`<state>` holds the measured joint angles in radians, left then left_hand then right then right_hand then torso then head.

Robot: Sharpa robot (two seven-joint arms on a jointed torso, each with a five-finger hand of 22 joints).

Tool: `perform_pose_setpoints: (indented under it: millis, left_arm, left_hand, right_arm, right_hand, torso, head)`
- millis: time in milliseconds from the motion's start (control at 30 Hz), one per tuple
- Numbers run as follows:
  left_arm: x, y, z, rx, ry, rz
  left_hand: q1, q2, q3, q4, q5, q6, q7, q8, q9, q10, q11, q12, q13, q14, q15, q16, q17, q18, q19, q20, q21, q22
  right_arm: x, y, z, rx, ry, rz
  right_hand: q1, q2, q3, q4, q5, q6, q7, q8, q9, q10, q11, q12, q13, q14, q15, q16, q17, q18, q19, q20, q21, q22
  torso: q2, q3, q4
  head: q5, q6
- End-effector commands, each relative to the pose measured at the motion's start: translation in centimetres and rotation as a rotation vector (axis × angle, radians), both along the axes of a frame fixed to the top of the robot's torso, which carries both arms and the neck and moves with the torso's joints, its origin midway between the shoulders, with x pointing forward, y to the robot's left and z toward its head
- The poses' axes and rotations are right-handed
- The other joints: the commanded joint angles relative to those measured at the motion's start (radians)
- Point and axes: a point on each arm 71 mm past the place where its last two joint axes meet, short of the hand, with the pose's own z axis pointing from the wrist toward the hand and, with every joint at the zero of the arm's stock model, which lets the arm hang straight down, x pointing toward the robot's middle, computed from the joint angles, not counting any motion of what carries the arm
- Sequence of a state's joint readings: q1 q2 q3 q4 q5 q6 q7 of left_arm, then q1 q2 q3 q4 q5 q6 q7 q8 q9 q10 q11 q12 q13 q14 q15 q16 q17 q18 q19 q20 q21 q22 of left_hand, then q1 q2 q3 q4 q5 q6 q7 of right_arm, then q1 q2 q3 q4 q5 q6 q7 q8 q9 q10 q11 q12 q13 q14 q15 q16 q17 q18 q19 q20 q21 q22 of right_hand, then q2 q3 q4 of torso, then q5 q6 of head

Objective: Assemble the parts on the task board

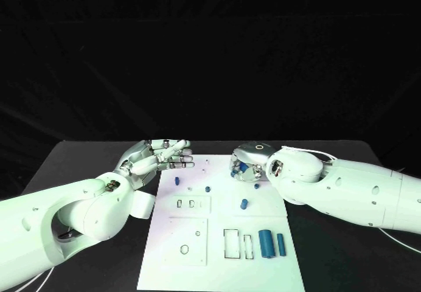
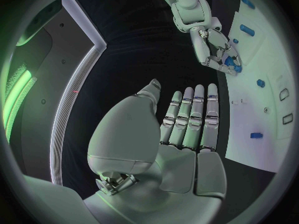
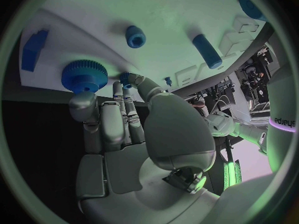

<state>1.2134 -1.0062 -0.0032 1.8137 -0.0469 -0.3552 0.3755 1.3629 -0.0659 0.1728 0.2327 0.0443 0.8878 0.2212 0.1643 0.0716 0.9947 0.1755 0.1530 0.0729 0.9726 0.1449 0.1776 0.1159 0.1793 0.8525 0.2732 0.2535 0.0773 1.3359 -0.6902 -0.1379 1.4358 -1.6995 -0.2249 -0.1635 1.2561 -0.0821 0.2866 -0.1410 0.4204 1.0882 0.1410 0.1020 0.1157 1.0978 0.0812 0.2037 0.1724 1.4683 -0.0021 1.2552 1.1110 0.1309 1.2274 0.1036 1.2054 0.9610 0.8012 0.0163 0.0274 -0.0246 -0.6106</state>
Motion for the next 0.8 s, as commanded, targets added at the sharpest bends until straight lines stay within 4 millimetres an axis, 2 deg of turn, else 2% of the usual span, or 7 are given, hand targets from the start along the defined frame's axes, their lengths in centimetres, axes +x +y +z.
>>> perform_pose_setpoints:
  millis: [33,200,467,800]
  left_arm:
    - [-0.04,-0.21,0.18,-0.011,-0.003,-0.021]
    - [-0.05,-0.2,0.19,-0.012,-0.003,-0.023]
    - [-0.08,-0.14,0.2,-0.012,-0.003,-0.024]
    - [-0.01,0.0,0.18,-0.01,-0.002,-0.022]
  left_hand:
    - [0.008,-0.002,-0.005,-0.001,0.005,0.002,0.01,-0.005,-0.002,0.0,0.007,-0.004,-0.001,0.0,0.004,-0.004,-0.001,0.005,0.006,0.002,-0.005,-0.001]
    - [0.008,-0.002,-0.006,-0.001,0.005,0.002,0.011,-0.005,-0.002,0.0,0.007,-0.004,-0.001,-0.001,0.004,-0.004,-0.001,0.005,0.006,0.002,-0.006,-0.001]
    - [0.008,-0.001,-0.007,0.0,0.005,0.002,0.011,-0.006,-0.002,0.0,0.008,-0.005,-0.001,-0.001,0.004,-0.005,-0.001,0.005,0.006,0.003,-0.006,-0.002]
    - [0.008,-0.001,-0.007,0.0,0.005,0.002,0.012,-0.007,-0.002,0.0,0.008,-0.006,-0.001,-0.001,0.005,-0.006,-0.001,0.005,0.006,0.003,-0.007,-0.002]
  right_arm:
    - [0.0,0.04,-0.23,-0.031,0.01,-0.003]
    - [0.02,0.11,-0.34,-0.037,0.017,-0.006]
    - [-0.02,0.25,-0.43,-0.038,0.018,-0.009]
    - [-0.42,0.37,0.33,0.036,-0.049,-0.015]
  right_hand:
    - [0.007,0.0,0.008,-0.001,0.003,0.007,-0.003,0.004,0.001,0.007,-0.003,0.006,0.001,0.03,0.0,0.007,0.002,-0.015,0.008,0.001,0.005,0.005]
    - [0.01,0.002,0.018,0.002,0.0,0.015,-0.007,0.007,0.004,0.018,-0.007,0.016,0.003,0.03,-0.004,0.015,0.01,-0.018,0.019,-0.001,0.022,0.031]
    - [0.009,0.003,0.028,0.009,-0.025,0.02,-0.009,0.009,0.007,0.024,-0.011,0.024,0.003,0.031,-0.007,0.03,0.023,-0.024,0.035,-0.004,0.045,0.066]
    - [0.015,0.013,0.043,0.022,-0.038,0.048,-0.02,0.023,0.019,0.048,-0.021,0.043,0.007,0.036,-0.014,0.054,0.05,-0.032,0.058,-0.009,0.076,0.115]
  torso:
    - [0.002,0.0002,0.0009]
    - [0.004,0.0,0.0006]
    - [0.007,0.0007,0.0012]
    - [0.009,0.0001,0.0007]
  head:
    - [-0.002,-0.002]
    - [-0.003,0.001]
    - [0.0,-0.003]
    - [-0.001,-0.001]
